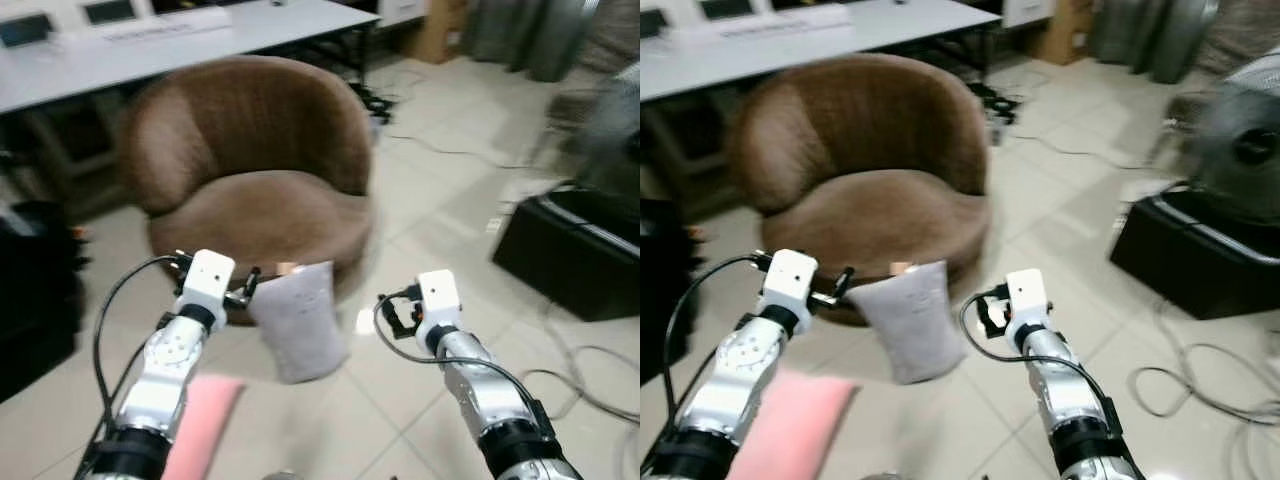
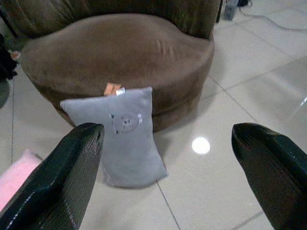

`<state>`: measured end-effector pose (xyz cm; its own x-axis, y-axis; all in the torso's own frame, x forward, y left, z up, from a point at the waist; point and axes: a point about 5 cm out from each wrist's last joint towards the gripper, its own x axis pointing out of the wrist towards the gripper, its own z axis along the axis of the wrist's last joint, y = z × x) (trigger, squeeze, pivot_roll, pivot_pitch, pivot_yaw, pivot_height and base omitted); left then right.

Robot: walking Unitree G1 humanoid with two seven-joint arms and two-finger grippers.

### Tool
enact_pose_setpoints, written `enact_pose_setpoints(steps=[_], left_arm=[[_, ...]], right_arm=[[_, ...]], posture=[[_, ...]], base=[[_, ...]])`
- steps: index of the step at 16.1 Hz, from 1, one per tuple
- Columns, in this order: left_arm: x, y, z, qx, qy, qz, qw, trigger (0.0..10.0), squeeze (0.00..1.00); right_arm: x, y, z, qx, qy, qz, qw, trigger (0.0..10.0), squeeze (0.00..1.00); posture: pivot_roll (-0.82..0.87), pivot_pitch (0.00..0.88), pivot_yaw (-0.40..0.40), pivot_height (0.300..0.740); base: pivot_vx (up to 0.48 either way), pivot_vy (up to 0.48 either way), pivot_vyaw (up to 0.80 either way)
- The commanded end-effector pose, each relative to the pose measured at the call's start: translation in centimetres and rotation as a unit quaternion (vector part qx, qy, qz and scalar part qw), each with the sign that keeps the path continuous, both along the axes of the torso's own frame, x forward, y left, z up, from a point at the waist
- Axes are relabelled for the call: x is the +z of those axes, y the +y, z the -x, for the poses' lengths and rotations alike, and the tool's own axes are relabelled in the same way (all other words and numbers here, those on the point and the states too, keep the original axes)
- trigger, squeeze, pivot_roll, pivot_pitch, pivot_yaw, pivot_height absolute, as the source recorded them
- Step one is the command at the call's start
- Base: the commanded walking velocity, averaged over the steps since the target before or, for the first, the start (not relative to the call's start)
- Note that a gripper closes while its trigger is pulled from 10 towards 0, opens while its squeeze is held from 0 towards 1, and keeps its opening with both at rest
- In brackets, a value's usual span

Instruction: Move the pillow to the sofa from floor

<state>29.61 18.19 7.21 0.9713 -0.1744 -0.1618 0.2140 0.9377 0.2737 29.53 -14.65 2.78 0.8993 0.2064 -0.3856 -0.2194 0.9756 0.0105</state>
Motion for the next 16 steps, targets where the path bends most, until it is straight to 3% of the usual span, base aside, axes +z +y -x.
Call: enact_pose_setpoints(steps=[1, 13, 16], left_arm=[[0.0, -0.2, 0.1, -0.010, -0.002, 0.002, 1.000, 10.0, 0.00], [-0.3, 0.5, 1.1, 0.001, 0.005, 0.007, 1.000, 10.0, 0.00], [-0.3, 0.5, 1.3, -0.002, 0.008, 0.006, 1.000, 10.0, 0.00]], right_arm=[[0.1, -0.9, -0.1, -0.016, 0.004, 0.009, 1.000, 10.0, 0.00], [0.1, -0.1, 0.0, -0.011, 0.009, 0.005, 1.000, 10.0, 0.00], [-0.1, 0.1, 0.3, 0.004, 0.014, 0.031, 0.999, 10.0, 0.00]], posture=[[0.05, 0.000, 0.046, 0.740], [0.09, 0.000, 0.032, 0.740], [0.09, 0.000, 0.037, 0.740]], base=[[0.262, 0.000, 0.00], [0.382, 0.000, 0.00], [0.426, 0.000, 0.00]])
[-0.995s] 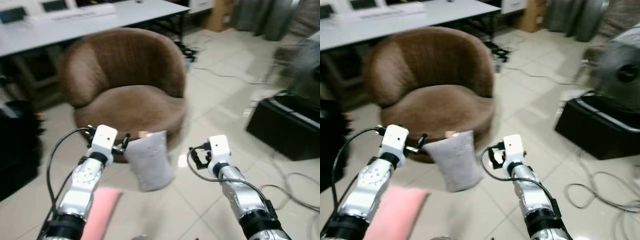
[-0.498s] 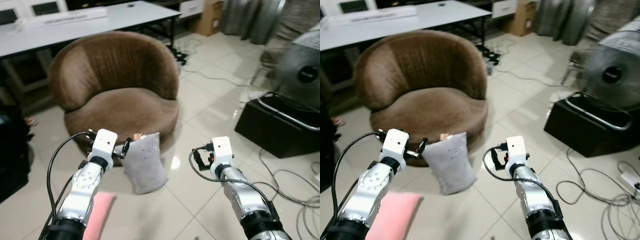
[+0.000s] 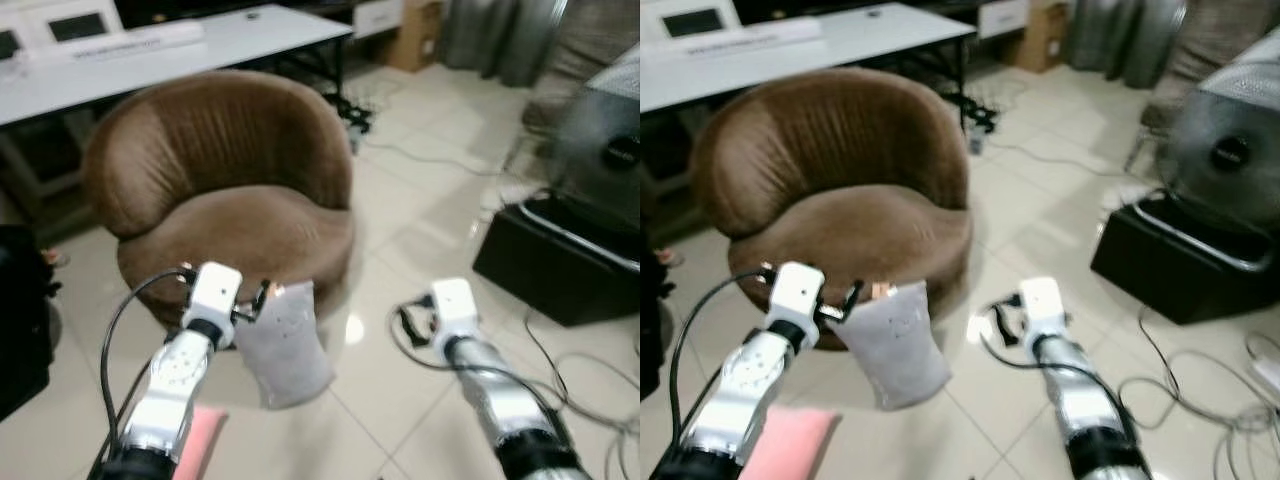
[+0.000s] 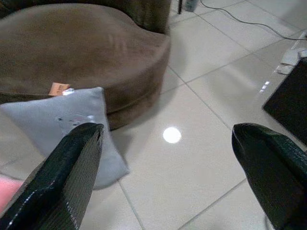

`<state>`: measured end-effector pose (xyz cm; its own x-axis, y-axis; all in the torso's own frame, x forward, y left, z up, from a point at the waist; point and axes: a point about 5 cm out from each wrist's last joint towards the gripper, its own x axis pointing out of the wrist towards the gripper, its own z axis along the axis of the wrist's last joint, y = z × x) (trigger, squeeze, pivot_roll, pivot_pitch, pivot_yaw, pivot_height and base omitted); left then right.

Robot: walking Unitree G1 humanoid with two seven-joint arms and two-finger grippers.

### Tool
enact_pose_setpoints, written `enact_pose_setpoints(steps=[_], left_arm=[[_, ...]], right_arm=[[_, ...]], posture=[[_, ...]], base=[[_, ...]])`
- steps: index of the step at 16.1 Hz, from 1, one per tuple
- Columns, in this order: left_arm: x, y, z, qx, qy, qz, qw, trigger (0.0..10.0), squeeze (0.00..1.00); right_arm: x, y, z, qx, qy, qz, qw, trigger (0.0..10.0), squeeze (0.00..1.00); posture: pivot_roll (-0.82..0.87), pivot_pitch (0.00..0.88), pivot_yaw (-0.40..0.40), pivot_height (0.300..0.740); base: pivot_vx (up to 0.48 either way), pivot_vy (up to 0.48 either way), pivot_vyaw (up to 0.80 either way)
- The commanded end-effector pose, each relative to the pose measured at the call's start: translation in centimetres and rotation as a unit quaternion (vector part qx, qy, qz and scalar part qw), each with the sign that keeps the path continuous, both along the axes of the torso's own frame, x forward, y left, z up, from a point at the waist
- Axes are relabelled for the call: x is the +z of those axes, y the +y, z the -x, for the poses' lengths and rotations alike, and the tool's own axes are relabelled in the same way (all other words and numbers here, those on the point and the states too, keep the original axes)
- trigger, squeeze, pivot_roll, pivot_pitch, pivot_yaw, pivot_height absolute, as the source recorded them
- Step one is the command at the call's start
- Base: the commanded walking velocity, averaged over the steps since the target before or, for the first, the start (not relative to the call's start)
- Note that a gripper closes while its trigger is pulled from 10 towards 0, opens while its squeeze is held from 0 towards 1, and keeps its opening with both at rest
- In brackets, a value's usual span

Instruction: Move the pillow to the sofa from floor

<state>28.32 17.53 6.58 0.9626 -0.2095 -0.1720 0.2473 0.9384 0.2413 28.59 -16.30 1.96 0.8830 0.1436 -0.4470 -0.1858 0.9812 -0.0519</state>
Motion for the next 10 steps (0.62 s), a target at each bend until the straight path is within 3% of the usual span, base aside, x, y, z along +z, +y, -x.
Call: enact_pose_setpoints(steps=[1, 6, 10], left_arm=[[0.31, 1.19, 0.02, 0.012, 0.000, -0.010, 1.000, 10.0, 0.00], [0.24, 1.16, 0.12, 0.009, 0.005, -0.013, 1.000, 10.0, 0.00], [0.25, 1.22, 0.28, 0.009, 0.007, -0.014, 1.000, 10.0, 0.00]], right_arm=[[0.60, 1.76, -0.54, 0.021, -0.010, -0.006, 1.000, 10.0, 0.00], [0.42, 1.61, -0.36, 0.015, -0.007, -0.006, 1.000, 10.0, 0.00], [0.28, 1.36, -0.32, -0.004, -0.001, -0.016, 1.000, 10.0, 0.00]], posture=[[0.09, 0.000, 0.041, 0.740], [0.09, 0.000, 0.045, 0.740], [0.09, 0.000, 0.046, 0.740]], base=[[0.442, 0.000, 0.68], [0.439, 0.000, 0.78], [0.434, 0.000, 0.00]])
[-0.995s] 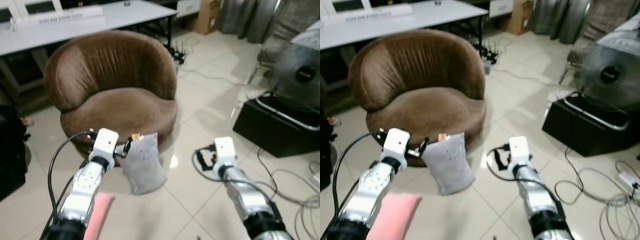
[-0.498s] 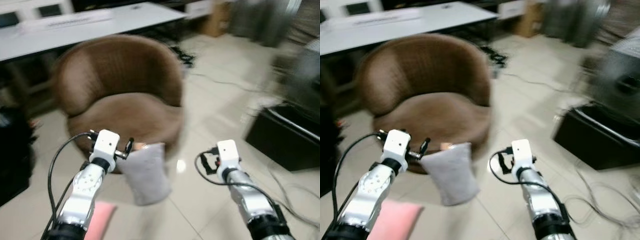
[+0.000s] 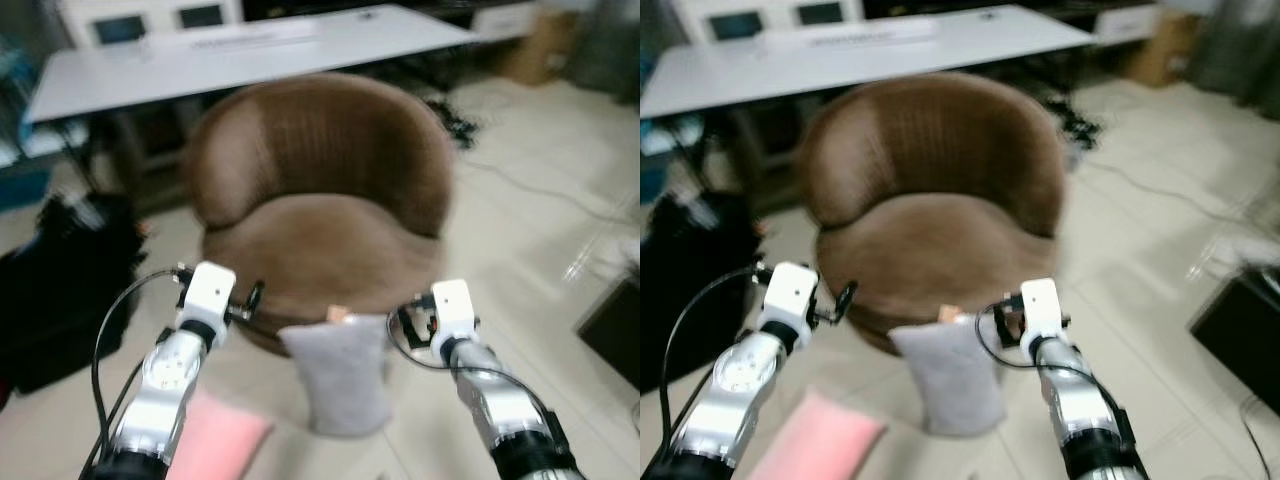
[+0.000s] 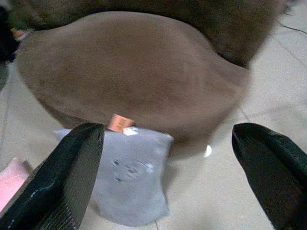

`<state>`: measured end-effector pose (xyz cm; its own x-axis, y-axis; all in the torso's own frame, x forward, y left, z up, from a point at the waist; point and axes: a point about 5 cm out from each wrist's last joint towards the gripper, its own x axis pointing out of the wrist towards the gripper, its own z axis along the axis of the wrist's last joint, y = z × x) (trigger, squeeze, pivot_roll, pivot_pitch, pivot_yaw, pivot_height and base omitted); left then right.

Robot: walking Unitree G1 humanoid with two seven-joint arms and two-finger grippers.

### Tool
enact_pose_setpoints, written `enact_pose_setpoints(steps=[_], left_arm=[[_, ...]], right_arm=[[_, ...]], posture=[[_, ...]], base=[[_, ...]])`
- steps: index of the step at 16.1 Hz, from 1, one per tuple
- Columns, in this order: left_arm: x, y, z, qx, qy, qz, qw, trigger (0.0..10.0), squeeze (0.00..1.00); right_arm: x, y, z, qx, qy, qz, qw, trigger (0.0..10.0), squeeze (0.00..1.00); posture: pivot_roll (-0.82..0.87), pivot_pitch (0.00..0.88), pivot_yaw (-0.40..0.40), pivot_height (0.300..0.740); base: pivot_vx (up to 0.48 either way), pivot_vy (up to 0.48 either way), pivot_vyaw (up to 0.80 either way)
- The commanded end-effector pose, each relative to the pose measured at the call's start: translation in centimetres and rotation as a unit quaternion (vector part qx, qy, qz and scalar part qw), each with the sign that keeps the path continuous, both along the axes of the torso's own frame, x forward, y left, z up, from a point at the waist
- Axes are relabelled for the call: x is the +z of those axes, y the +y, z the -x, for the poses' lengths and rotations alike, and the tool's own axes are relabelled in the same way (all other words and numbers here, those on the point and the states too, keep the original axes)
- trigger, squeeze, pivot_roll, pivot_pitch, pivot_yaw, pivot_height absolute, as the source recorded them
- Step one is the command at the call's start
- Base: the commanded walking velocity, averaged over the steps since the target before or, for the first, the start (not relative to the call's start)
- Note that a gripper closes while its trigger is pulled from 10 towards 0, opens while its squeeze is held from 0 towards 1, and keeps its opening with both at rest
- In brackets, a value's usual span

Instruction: Move the pillow to the sofa from floor

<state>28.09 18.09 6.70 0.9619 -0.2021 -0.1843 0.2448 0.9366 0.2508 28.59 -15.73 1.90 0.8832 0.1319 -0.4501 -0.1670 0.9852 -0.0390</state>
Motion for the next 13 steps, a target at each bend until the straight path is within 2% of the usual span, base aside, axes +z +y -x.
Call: enact_pose_setpoints(steps=[1, 4, 6, 9, 13], left_arm=[[0.12, 0.63, 0.07, 0.005, 0.002, -0.007, 1.000, 10.0, 0.00], [0.03, 0.50, 0.13, 0.003, 0.005, -0.006, 1.000, 10.0, 0.00], [-0.03, 0.47, 0.17, 0.003, 0.006, -0.006, 1.000, 10.0, 0.00], [-0.12, 0.46, 0.31, 0.004, 0.008, -0.004, 1.000, 10.0, 0.00], [-0.15, 0.41, 0.35, 0.004, 0.008, -0.003, 1.000, 10.0, 0.00]], right_arm=[[0.31, 0.71, -0.32, 0.005, -0.003, -0.008, 1.000, 10.0, 0.00], [0.25, 0.36, -0.23, -0.008, -0.001, -0.011, 1.000, 10.0, 0.00], [0.10, 0.10, -0.18, -0.023, 0.007, -0.025, 0.999, 10.0, 0.00], [0.17, -0.08, -0.25, -0.017, 0.005, -0.011, 1.000, 10.0, 0.00], [0.10, -0.24, -0.18, -0.017, 0.006, -0.003, 1.000, 10.0, 0.00]], posture=[[0.09, 0.000, 0.048, 0.740], [0.09, 0.000, 0.048, 0.740], [0.09, 0.000, 0.045, 0.740], [0.09, 0.000, 0.040, 0.740], [0.09, 0.000, 0.040, 0.740]], base=[[0.431, 0.000, 0.00], [0.431, 0.000, 0.00], [0.429, 0.000, -0.78], [0.424, 0.000, -0.78], [0.411, 0.000, 0.00]])
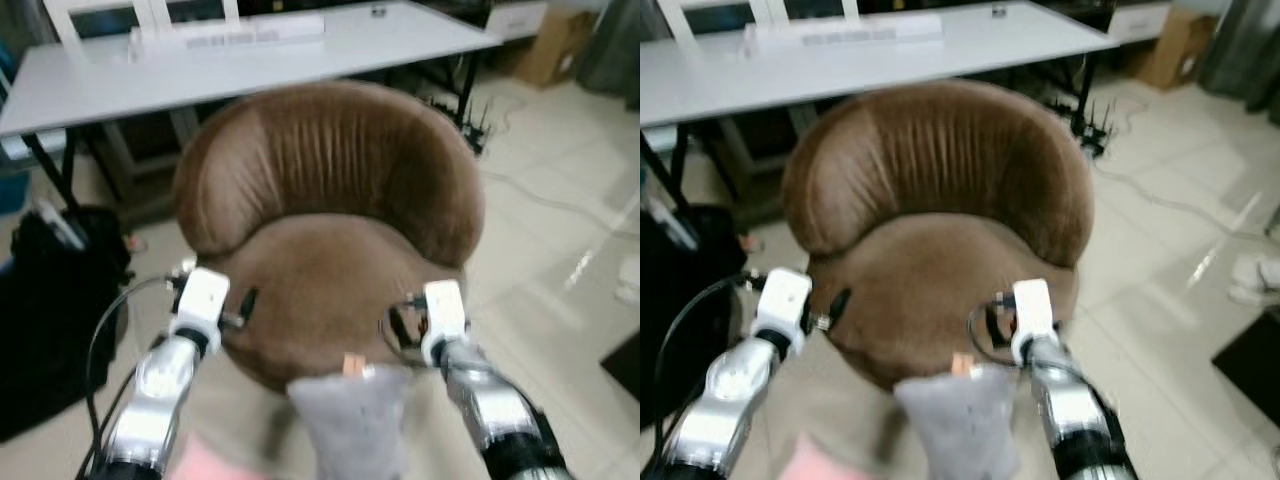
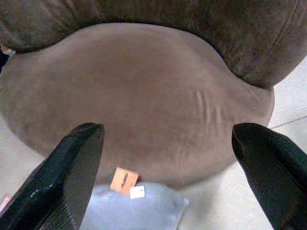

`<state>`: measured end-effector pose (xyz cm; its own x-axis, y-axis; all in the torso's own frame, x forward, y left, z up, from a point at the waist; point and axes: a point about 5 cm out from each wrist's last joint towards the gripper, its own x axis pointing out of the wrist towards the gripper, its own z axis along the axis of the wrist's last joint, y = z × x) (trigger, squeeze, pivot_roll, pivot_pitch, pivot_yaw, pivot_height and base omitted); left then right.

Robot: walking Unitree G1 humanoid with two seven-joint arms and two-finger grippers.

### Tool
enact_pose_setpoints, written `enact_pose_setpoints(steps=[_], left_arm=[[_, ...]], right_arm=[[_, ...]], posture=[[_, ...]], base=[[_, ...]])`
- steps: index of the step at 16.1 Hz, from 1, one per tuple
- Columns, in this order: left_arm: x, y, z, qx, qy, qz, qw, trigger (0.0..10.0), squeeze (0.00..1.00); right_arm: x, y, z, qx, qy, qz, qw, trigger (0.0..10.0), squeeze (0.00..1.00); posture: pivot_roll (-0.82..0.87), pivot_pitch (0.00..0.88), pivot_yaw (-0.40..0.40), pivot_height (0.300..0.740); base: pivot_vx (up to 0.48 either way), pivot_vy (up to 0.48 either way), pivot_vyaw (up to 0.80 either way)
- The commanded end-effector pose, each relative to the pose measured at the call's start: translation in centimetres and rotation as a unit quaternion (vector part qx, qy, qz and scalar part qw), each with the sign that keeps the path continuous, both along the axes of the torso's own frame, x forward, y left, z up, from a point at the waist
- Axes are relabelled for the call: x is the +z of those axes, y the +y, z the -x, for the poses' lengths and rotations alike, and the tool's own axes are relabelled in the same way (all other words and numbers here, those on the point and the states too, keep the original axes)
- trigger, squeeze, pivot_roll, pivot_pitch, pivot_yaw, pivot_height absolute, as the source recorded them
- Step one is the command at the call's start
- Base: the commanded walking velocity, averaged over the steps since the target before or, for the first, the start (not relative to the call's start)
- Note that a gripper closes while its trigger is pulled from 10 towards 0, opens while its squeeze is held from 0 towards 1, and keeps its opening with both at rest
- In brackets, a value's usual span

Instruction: Move the pillow to the sofa from floor

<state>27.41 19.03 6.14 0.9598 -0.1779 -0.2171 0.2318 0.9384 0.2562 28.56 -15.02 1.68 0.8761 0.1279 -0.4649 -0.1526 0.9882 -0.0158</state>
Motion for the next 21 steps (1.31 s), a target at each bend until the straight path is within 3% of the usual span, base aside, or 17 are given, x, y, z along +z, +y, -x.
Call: enact_pose_setpoints(steps=[1, 12, 21], left_arm=[[0.39, -0.61, -0.33, -0.008, -0.008, 0.004, 1.000, 10.0, 0.00], [0.13, -1.05, -0.40, -0.017, -0.002, 0.004, 1.000, 10.0, 0.00], [-0.09, -1.36, -0.29, -0.028, 0.000, 0.002, 1.000, 10.0, 0.00]], right_arm=[[0.26, -0.99, -0.14, -0.008, -0.004, 0.009, 1.000, 10.0, 0.00], [0.19, -1.14, -0.24, -0.007, 0.000, 0.014, 1.000, 10.0, 0.00], [0.28, -1.08, -0.15, -0.006, -0.001, 0.015, 1.000, 10.0, 0.00]], posture=[[0.09, 0.000, 0.040, 0.740], [0.08, 0.000, 0.034, 0.736], [0.08, 0.000, 0.033, 0.636]], base=[[0.000, 0.000, 0.00], [0.000, 0.000, 0.00], [0.000, 0.000, 0.00]])
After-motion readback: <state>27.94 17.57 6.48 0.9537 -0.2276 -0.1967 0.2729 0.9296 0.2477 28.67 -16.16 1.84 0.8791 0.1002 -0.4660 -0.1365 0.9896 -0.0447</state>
